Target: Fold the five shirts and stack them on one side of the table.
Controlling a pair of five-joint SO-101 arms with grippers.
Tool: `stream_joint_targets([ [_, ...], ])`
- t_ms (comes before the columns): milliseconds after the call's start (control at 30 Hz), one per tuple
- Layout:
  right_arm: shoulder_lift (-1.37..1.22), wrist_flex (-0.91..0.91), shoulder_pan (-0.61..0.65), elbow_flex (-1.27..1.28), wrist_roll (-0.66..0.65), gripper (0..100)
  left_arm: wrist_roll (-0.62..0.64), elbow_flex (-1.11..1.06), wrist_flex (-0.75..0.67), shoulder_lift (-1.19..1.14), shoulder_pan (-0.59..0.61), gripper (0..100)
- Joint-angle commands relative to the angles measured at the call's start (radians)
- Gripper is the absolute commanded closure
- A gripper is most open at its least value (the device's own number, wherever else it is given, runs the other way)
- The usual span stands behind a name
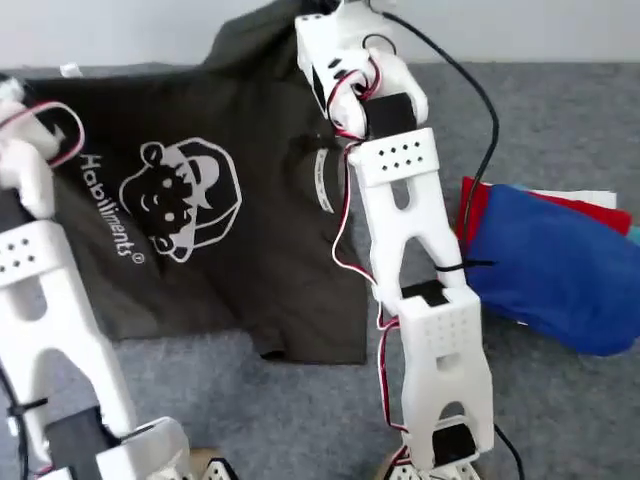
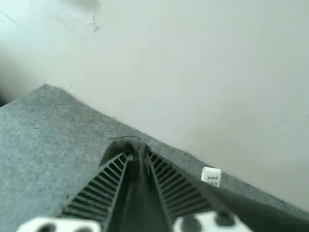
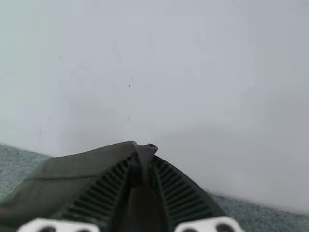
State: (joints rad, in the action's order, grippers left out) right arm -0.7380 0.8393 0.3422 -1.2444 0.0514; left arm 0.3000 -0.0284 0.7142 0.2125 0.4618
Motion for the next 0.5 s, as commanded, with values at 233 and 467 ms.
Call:
stream_joint_targets([
  [233,-0.027,0.384,0.012,-0.241,-0.057,99.1,-0.08,0.012,0.361,-0.021,0.012,99],
  [467,0.005,0.817,0.105,-0.371,-0.235,99.1,-0.253,-0.289,0.288,-0.015,0.066,99],
])
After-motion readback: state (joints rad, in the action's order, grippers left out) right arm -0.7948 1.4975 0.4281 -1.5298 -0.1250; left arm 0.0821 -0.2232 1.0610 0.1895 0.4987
